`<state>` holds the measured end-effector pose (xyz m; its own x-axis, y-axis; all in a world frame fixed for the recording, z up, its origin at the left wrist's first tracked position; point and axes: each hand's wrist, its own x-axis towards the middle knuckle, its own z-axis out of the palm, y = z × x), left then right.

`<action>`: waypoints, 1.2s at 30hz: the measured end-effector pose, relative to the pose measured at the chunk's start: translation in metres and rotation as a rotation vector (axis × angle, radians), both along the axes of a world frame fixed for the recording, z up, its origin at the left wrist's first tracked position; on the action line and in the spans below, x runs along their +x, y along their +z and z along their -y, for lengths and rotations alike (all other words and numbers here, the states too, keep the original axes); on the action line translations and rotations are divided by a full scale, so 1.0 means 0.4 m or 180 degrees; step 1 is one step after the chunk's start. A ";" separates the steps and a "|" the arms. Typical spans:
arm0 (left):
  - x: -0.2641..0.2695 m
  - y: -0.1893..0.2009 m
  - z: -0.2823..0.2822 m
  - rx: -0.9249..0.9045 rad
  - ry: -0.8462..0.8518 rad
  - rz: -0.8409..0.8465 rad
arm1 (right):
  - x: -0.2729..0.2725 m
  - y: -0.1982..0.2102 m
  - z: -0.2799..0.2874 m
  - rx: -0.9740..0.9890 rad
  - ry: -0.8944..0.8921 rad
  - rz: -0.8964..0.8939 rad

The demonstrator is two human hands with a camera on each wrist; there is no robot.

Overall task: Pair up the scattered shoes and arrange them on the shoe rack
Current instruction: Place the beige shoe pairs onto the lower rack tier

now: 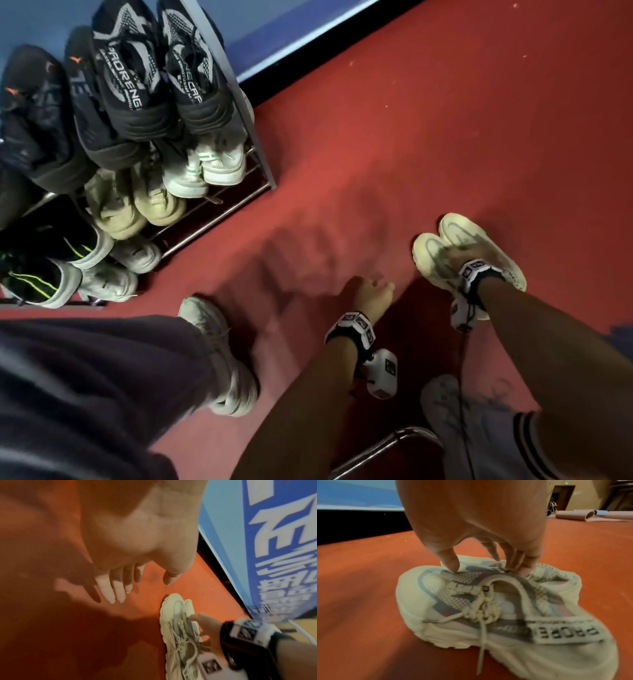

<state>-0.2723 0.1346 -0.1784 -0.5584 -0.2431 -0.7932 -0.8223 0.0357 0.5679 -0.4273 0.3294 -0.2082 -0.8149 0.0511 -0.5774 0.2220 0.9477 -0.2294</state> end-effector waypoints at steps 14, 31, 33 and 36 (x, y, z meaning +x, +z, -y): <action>0.040 -0.083 0.048 0.0031 0.0408 0.0280 | 0.041 -0.022 0.048 -0.0990 -0.1595 0.0768; 0.144 -0.191 0.179 0.0159 0.0206 0.0855 | 0.168 -0.101 0.254 -0.0869 -0.0513 -0.0049; 0.138 -0.191 0.180 0.0317 0.0089 0.0937 | 0.181 -0.114 0.245 -0.0466 -0.0010 -0.0313; 0.144 -0.218 0.163 0.0596 0.0254 0.0958 | 0.200 -0.120 0.242 -0.0468 0.0164 0.0229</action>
